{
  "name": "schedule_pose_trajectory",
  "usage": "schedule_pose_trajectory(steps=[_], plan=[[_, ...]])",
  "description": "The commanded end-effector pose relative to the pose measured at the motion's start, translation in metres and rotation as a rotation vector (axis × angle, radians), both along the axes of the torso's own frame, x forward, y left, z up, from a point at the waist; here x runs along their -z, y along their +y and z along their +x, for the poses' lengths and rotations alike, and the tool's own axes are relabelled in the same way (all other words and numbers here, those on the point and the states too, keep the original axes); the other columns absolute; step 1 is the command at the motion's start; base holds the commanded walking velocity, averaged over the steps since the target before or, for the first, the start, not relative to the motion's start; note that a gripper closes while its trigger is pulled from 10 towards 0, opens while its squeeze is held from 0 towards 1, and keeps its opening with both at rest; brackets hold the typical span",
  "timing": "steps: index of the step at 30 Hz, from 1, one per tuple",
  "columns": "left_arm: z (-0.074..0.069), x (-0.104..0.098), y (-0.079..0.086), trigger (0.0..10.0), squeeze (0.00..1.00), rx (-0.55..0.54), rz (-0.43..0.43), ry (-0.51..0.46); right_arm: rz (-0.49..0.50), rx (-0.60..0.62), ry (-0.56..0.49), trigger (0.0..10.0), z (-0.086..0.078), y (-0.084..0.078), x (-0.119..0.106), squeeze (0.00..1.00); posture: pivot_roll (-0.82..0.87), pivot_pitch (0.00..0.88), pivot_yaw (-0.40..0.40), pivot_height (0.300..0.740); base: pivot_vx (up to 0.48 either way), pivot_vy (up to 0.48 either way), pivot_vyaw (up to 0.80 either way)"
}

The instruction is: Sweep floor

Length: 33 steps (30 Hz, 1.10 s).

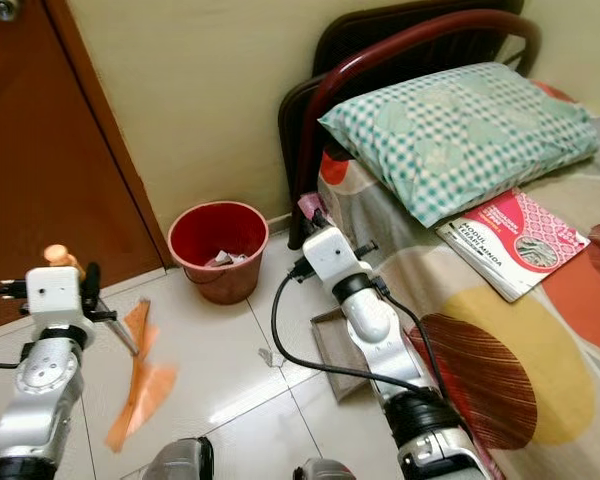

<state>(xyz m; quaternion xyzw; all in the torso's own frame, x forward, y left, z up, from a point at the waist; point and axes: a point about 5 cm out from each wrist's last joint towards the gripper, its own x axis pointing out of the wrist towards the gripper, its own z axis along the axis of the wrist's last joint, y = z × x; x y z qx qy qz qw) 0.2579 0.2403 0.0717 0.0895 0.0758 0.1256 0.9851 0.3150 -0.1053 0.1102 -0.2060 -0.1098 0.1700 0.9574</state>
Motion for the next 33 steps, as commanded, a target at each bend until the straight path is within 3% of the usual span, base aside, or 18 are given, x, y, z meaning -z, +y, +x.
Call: schedule_pose_trajectory(steps=[1,6,9,12,17,23,33], plan=[[-0.006,0.011,-0.002,10.0,0.00,-0.006,-0.004,0.065,0.024,0.057,-0.030,10.0,0.004,-0.009,-0.008,0.00,0.06,0.145,-0.075,0.740,0.000,0.000,0.00],[-0.007,0.017,-0.012,10.0,0.00,0.069,-0.072,0.091,0.090,0.142,0.015,10.0,0.008,-0.013,-0.004,0.00,0.06,0.144,-0.079,0.740,0.000,0.000,0.00],[-0.008,0.020,-0.031,10.0,0.00,0.200,-0.144,0.133,0.185,0.217,0.076,10.0,0.013,-0.015,0.000,0.00,0.06,0.144,-0.079,0.740,0.000,0.000,0.00],[-0.009,0.023,-0.045,10.0,0.00,0.308,-0.148,0.172,0.259,0.263,0.134,10.0,0.018,-0.013,0.004,0.00,0.08,0.139,-0.083,0.740,0.000,0.000,0.00],[-0.012,0.028,-0.046,10.0,0.00,0.327,-0.152,0.207,0.265,0.268,0.136,10.0,0.022,-0.002,0.003,0.00,0.15,0.141,-0.059,0.740,0.000,0.000,0.00],[-0.013,0.023,-0.058,10.0,0.00,0.375,-0.184,0.211,0.257,0.243,0.182,10.0,0.020,0.005,0.014,0.00,0.20,0.141,-0.109,0.740,0.000,0.000,0.00],[-0.009,0.012,-0.078,10.0,0.00,0.407,-0.329,0.180,0.262,0.211,0.220,10.0,0.023,0.017,0.022,0.00,0.22,0.130,-0.120,0.740,0.000,0.000,0.00]])
